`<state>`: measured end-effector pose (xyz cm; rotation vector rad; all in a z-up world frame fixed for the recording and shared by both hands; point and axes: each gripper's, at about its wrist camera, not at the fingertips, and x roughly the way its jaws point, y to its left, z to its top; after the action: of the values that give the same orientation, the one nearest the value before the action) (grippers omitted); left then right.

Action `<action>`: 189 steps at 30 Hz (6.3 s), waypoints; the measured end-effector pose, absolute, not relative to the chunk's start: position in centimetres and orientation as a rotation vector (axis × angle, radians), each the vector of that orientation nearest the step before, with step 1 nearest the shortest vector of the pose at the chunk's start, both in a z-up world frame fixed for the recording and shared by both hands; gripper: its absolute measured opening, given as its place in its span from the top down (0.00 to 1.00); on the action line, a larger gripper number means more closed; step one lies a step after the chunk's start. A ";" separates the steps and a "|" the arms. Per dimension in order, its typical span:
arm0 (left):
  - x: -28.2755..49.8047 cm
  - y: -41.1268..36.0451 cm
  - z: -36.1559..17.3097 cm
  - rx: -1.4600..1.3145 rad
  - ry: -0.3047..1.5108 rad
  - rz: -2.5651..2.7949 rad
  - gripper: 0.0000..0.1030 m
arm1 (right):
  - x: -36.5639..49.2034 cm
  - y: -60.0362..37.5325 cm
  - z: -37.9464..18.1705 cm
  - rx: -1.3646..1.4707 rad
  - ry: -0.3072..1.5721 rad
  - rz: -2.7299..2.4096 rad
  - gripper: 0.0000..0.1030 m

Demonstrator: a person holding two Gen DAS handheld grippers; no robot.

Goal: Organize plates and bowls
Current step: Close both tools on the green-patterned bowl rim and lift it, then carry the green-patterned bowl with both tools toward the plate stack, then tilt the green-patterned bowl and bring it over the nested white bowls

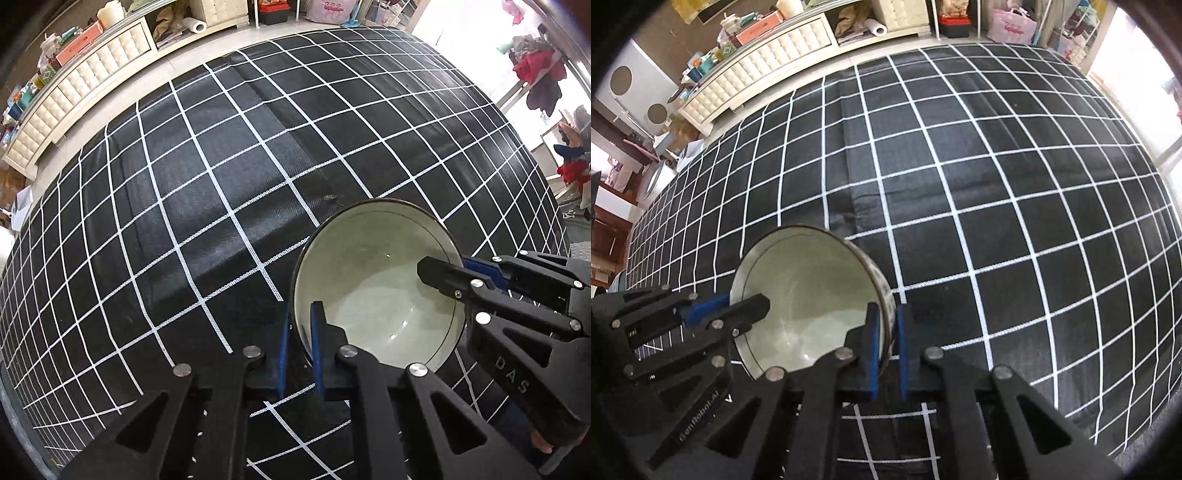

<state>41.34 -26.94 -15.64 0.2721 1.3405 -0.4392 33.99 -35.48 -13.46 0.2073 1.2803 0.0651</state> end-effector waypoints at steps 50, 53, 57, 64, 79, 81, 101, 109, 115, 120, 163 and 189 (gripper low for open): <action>25.9 -10.9 -4.0 0.194 1.177 -0.318 0.93 | 23.6 -19.8 -6.1 0.076 1.250 0.225 0.90; 25.1 -9.9 -4.6 0.183 1.193 -0.318 0.93 | 22.9 -18.9 -7.1 0.073 1.273 0.230 0.90; 24.2 -9.0 -5.9 0.162 1.223 -0.324 0.93 | 22.6 -18.0 -8.1 0.068 1.305 0.228 0.90; 22.6 -8.2 -8.3 0.163 1.273 -0.324 0.93 | 22.3 -17.6 -9.9 0.094 1.364 0.225 0.89; 22.5 -7.0 -11.2 0.134 1.329 -0.321 0.93 | 22.5 -16.5 -11.2 0.044 1.403 0.226 0.89; 22.6 -6.9 -11.6 0.132 1.331 -0.322 0.93 | 22.5 -16.5 -11.2 0.038 1.407 0.226 0.89; 22.4 -6.8 -11.5 0.099 1.322 -0.331 0.90 | 21.8 -16.0 -9.4 -0.027 1.317 0.195 0.57; 22.0 -6.1 -10.0 0.087 1.276 -0.342 0.65 | 20.7 -16.7 -8.1 -0.009 1.249 0.196 0.38; 22.1 -4.9 -9.1 0.047 1.244 -0.368 0.63 | 20.9 -16.9 -8.7 0.016 1.245 0.176 0.34; 23.0 -4.3 -10.2 0.048 1.263 -0.349 0.62 | 21.5 -17.3 -10.2 0.033 1.289 0.165 0.34; 24.6 -4.8 -17.3 -0.027 1.396 -0.604 0.64 | 19.8 -20.9 -15.0 0.443 1.382 0.183 0.58; 24.0 -5.2 -16.6 -0.010 1.382 -0.531 0.65 | 19.6 -20.9 -14.5 0.518 1.399 0.154 0.57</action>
<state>23.98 -5.20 -16.58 -0.0102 1.3822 -0.5312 19.56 -20.89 -14.49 0.5175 1.3987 0.1544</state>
